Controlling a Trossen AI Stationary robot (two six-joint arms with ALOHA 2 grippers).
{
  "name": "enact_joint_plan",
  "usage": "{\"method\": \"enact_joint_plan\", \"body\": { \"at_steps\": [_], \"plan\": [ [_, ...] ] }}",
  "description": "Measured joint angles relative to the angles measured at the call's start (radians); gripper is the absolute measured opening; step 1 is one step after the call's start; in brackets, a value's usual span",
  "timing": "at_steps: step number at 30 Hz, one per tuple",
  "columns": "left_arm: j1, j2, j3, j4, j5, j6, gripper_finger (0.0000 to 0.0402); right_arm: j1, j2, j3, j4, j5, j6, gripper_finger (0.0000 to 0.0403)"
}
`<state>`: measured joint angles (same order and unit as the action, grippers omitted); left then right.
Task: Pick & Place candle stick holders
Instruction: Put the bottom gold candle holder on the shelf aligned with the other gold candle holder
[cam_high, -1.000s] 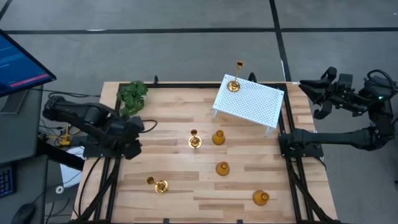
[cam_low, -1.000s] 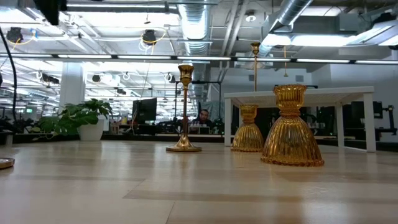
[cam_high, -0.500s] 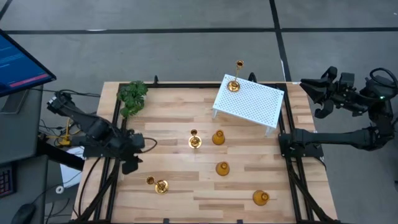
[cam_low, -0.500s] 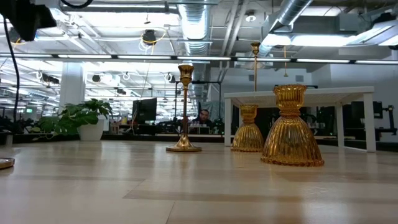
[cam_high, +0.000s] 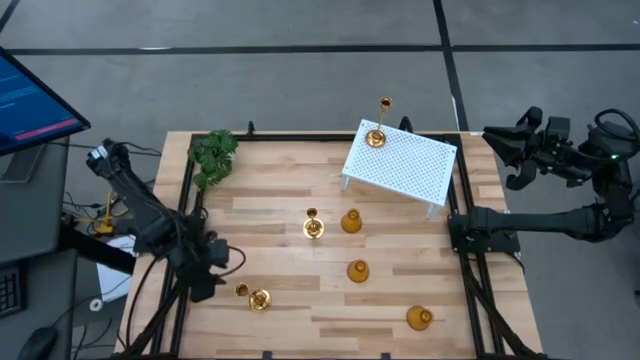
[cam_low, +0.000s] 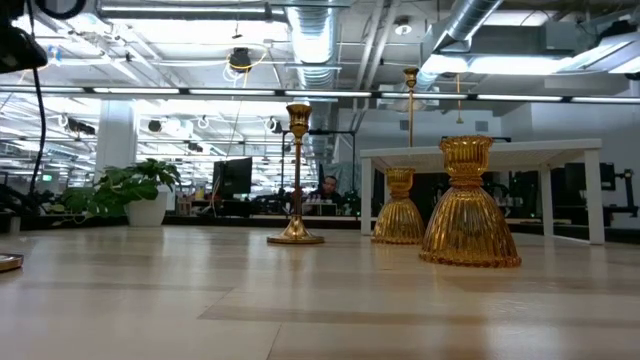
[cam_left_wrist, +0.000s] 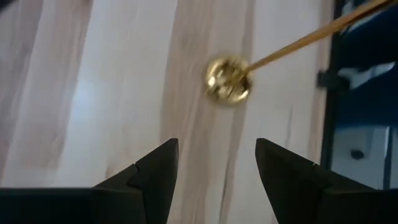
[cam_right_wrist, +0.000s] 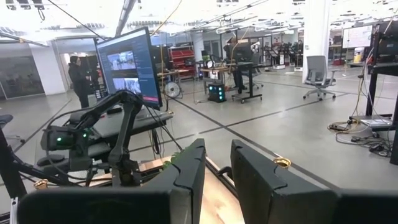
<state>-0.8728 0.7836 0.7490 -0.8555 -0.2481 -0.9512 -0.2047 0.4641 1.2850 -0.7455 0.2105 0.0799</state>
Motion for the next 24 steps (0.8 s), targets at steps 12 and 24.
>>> {"method": "enact_joint_plan", "body": {
  "at_steps": [12,24],
  "plan": [
    [-0.019,0.013,-0.160,0.346,-0.095,0.003,0.0206,0.000,0.000,0.000,0.078,0.000,0.000,0.0071],
    [-0.018,0.037,-0.202,0.547,-0.102,0.173,0.0212,0.000,0.000,0.000,0.098,0.001,0.000,0.0071]
  ]
}}
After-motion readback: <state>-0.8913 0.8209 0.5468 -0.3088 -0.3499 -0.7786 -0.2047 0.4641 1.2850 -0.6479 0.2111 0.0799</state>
